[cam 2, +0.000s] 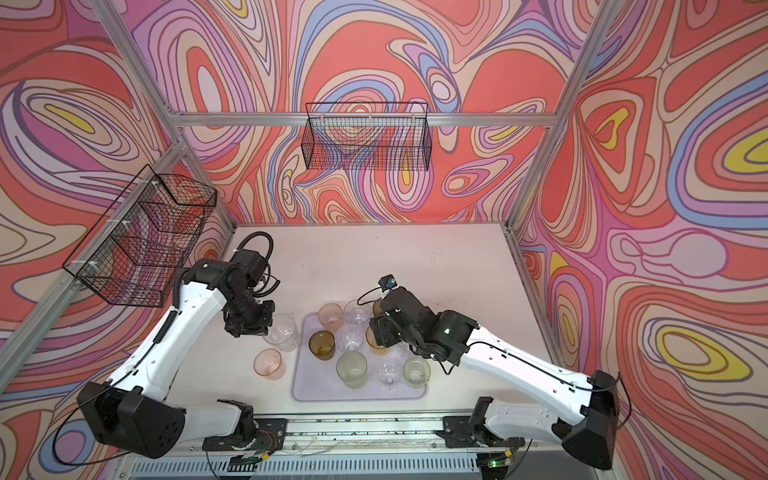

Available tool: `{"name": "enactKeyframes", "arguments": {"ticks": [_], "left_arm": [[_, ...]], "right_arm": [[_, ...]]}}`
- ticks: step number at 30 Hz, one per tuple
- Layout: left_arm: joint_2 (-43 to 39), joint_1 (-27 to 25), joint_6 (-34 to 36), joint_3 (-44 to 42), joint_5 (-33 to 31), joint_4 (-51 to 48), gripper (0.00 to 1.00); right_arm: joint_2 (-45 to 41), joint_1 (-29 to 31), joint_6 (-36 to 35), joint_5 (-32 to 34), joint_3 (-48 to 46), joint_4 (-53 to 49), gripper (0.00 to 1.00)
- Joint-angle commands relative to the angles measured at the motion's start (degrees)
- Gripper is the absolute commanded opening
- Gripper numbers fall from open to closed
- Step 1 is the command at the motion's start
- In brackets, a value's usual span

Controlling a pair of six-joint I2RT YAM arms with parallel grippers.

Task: Place the glasses into the tray
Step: 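Close the left gripper on the clear tumbler's rim and lift, then carry the clear ribbed tumbler with the left gripper over the tray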

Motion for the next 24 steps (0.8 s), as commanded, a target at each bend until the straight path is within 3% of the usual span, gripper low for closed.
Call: {"name": "enactKeyframes", "arguments": {"ticks": [1, 24], "left_arm": [[-1.56, -1.18, -2.07, 0.46, 0.52, -3.48, 0.01], [-6.53, -13.37, -12.93, -4.27, -0.27, -3.14, 0.01]], "right_arm": [[-0.84, -0.22, -0.36, -0.06, 0.04, 0.13, 0.76], [0.58, -0.25, -1.26, 0.02, 1.44, 0.34, 0.76]]}}
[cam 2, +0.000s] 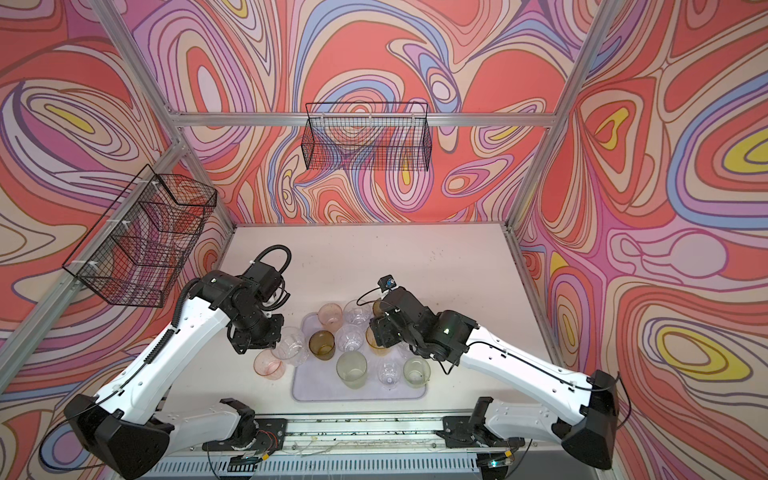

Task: Place the glasses into the tray
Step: 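Carry the clear ribbed tumbler with the left gripper over the tray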

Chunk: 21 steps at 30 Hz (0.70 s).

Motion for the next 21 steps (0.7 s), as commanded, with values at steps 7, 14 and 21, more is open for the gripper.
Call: {"name": "enactKeyframes", "arguments": {"ticks": [7, 14, 21], "left_arm": [[-2.81, -4.92, -6.5, -2.77, -0.43, -0.26, 0.01], [-3.08, -8.87, -9.83, -4.54, -0.35, 1.04, 0.01], [-3.63, -12.38, -12.89, -7.29, -0.68, 3.96, 0.01]], "right_arm": [[1.3, -0.21, -0.81, -0.21, 2.18, -0.09, 0.76], [1.26, -0.21, -0.73, -0.54, 2.14, -0.02, 0.76], [1.32, -0.22, -0.44, -0.56, 2.17, 0.1, 0.76]]}}
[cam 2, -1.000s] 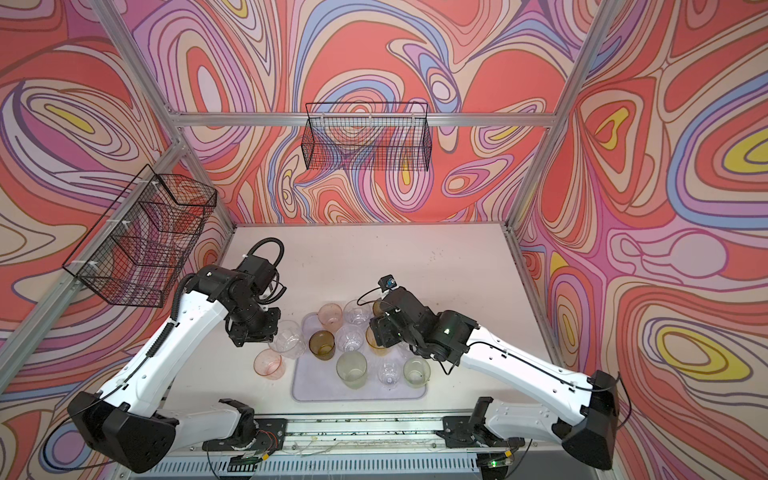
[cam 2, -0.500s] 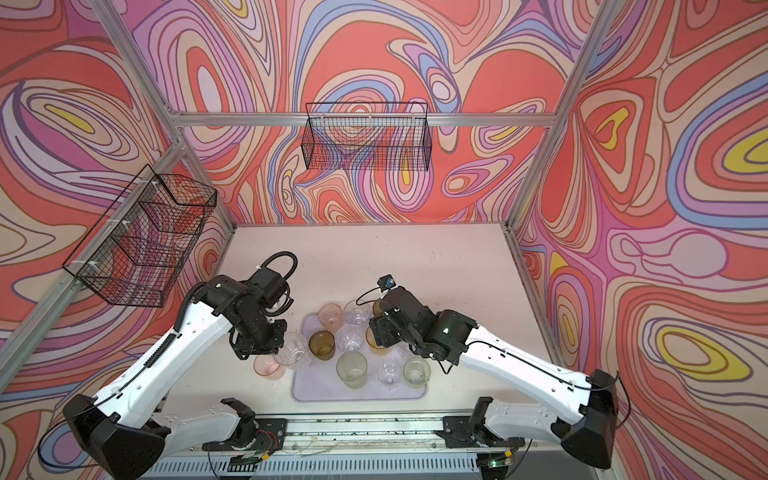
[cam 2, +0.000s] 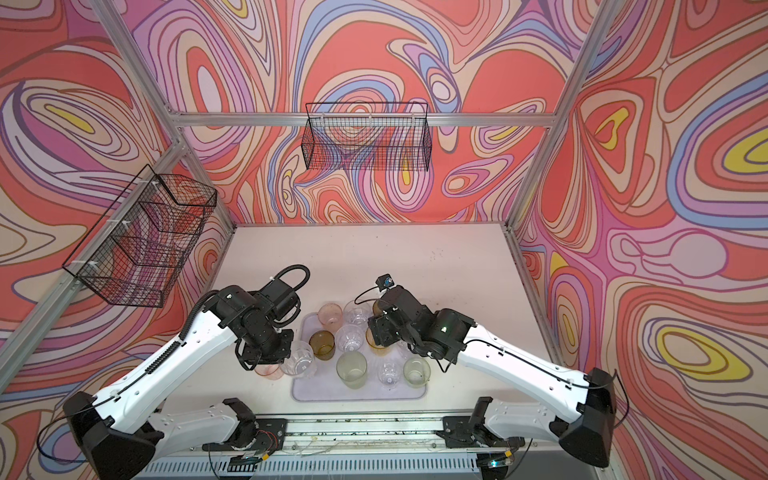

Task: Place the glasses into the tray
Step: 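Carry the clear ribbed tumbler with the left gripper over the tray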

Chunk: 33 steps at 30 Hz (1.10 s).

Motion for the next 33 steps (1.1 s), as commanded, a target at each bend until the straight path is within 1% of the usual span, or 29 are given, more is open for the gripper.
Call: {"name": "enactKeyframes", "arguments": {"ticks": [1, 7, 22, 33], "left_arm": [[-0.73, -1.93, -3.27, -1.52, -0.52, 1.62, 0.01], [0.2, -4.97, -5.17, -3.23, -1.09, 3.76, 0.01], [0.68, -7.46, -7.61, -9.02, -0.17, 10.03, 0.02], [2.91, -9.25, -8.43, -11.21, 0.23, 13.74, 0.02]], "right_arm": [[0.17, -0.27, -0.26, -0.3, 1.16, 0.16, 0.76], [0.18, -0.21, -0.09, -0.37, 1.18, 0.06, 0.76], [0.19, -0.22, 0.0, -0.4, 0.93, 0.23, 0.76], [0.04, -0.23, 0.07, -0.51, 0.67, 0.24, 0.76]]}}
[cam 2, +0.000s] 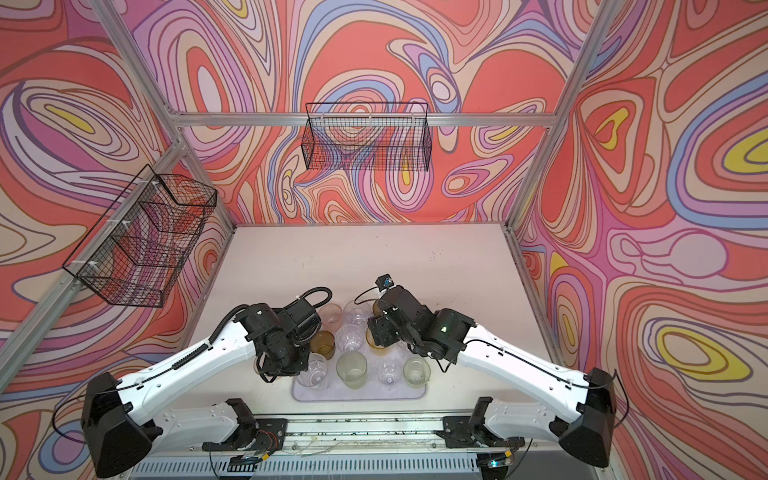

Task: Place the glasses into the tray
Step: 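Carry the clear ribbed tumbler with the left gripper over the tray, then lower the clear tumbler onto the tray and open the left gripper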

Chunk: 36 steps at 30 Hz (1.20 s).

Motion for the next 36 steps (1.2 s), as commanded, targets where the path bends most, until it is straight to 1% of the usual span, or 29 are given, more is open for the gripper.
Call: {"name": "enactKeyframes", "arguments": {"ticks": [1, 15, 22, 30, 36], "left_arm": [[0.96, -0.85, -1.51, -1.06, 0.17, 1.4, 0.02], [2.82, -2.17, -2.56, -2.47, 0.58, 3.43, 0.02], [3.83, -2.61, -2.6, -2.83, 1.12, 4.23, 0.04], [4.57, -2.79, -2.42, -2.75, 1.48, 4.25, 0.07], [4.92, -2.96, -2.34, -2.74, 1.92, 4.37, 0.12]], "right_arm": [[0.02, -0.2, 0.03, -0.1, 0.66, 0.14, 0.76], [-0.21, -0.21, 0.21, -0.06, 0.45, 0.09, 0.76], [-0.62, -0.22, 0.13, 0.01, 0.1, -0.07, 0.76], [-0.91, -0.21, 0.37, 0.03, -0.35, 0.19, 0.76], [-0.78, -0.22, 0.41, 0.0, -0.29, 0.34, 0.76]]}}
